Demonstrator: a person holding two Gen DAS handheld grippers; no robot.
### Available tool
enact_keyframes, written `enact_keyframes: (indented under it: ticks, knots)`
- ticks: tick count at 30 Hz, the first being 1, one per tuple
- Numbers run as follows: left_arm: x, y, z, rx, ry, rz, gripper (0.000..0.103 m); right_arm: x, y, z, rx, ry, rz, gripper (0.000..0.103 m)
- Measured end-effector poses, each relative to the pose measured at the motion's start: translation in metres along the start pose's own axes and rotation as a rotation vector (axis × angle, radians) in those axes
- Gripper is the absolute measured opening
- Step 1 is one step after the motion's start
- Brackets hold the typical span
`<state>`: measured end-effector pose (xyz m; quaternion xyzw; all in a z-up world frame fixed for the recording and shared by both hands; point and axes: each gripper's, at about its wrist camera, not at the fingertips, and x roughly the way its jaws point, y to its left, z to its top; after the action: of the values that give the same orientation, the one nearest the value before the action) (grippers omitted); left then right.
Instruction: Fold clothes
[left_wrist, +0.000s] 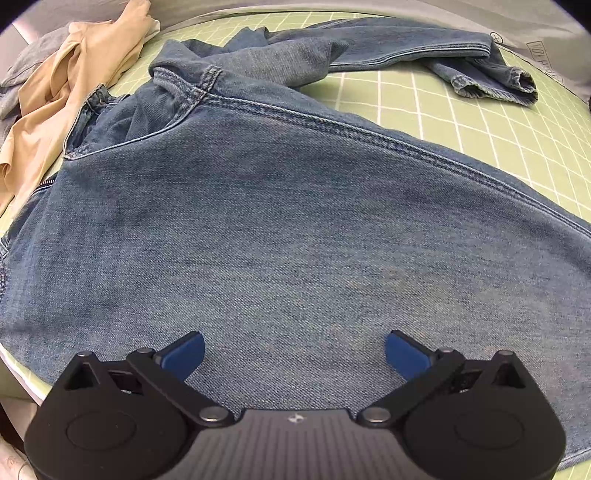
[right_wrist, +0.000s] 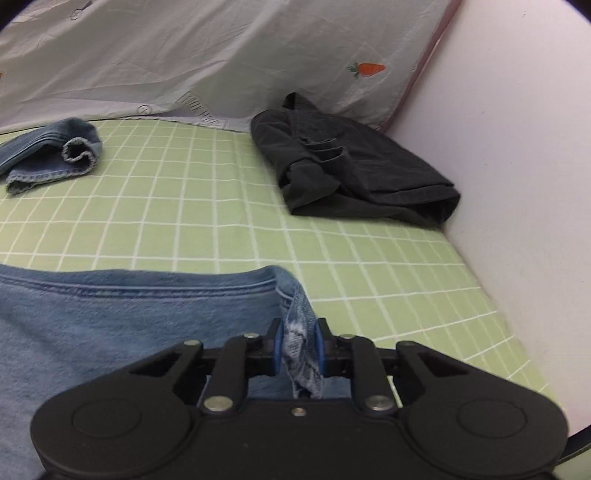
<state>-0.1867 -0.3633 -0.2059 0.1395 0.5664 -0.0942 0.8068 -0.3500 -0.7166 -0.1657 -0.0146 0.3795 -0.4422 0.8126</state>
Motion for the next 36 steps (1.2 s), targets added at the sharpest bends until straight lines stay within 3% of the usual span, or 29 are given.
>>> enact_keyframes:
  ticks: [1,2,3,5,6,8,9,12,14,17,19,22,27,36]
  knots:
    - [0.0,0.0,0.0,-0.003,0.001,0.0,0.103,0.006,-0.008,0.007,-0.005,-0.013,-0.084,0.018]
    - [0.0,0.0,0.001,-0.005,0.001,-0.001,0.103,0.011,-0.015,0.012,-0.014,-0.023,-0.165,0.026]
    - [0.0,0.0,0.001,-0.007,0.003,-0.002,0.103,0.016,-0.022,0.018,-0.025,-0.032,-0.245,0.042]
    - [0.0,0.001,0.001,-0.01,0.006,-0.005,0.103,0.016,-0.028,0.024,-0.07,-0.081,-0.343,0.051]
    - [0.0,0.001,0.001,-0.013,0.008,-0.007,0.103,0.011,-0.029,0.025,-0.082,-0.102,-0.33,0.053]
    - [0.001,0.002,0.002,-0.02,0.012,-0.011,0.103,-0.002,-0.026,0.025,-0.091,-0.133,-0.263,0.056]
    - [0.001,0.002,0.002,-0.024,0.014,-0.013,0.103,-0.012,-0.023,0.022,-0.072,-0.132,-0.171,0.056]
    - [0.002,0.003,0.002,-0.033,0.019,-0.017,0.103,-0.02,-0.011,0.004,0.03,-0.035,0.1,0.056]
    - [0.002,0.003,0.002,-0.035,0.02,-0.017,0.103,-0.011,-0.001,-0.012,0.096,0.083,0.197,0.056]
    - [0.002,0.004,0.001,-0.045,0.02,-0.024,0.103,-0.006,0.012,-0.035,0.164,0.181,0.211,0.056]
    - [0.002,0.005,0.0,-0.055,0.019,-0.033,0.103,-0.011,0.018,-0.039,0.174,0.198,0.246,0.064]
    - [0.003,0.009,0.0,-0.07,0.034,-0.053,0.103,-0.021,0.031,-0.039,0.15,0.194,0.271,0.065]
    - [0.0,0.018,0.004,-0.049,0.042,-0.024,0.102,-0.038,0.069,-0.034,0.083,0.187,0.383,0.075]
    - [-0.007,0.071,-0.003,-0.107,0.04,-0.009,0.102,-0.095,0.163,-0.035,-0.129,0.121,0.535,0.088]
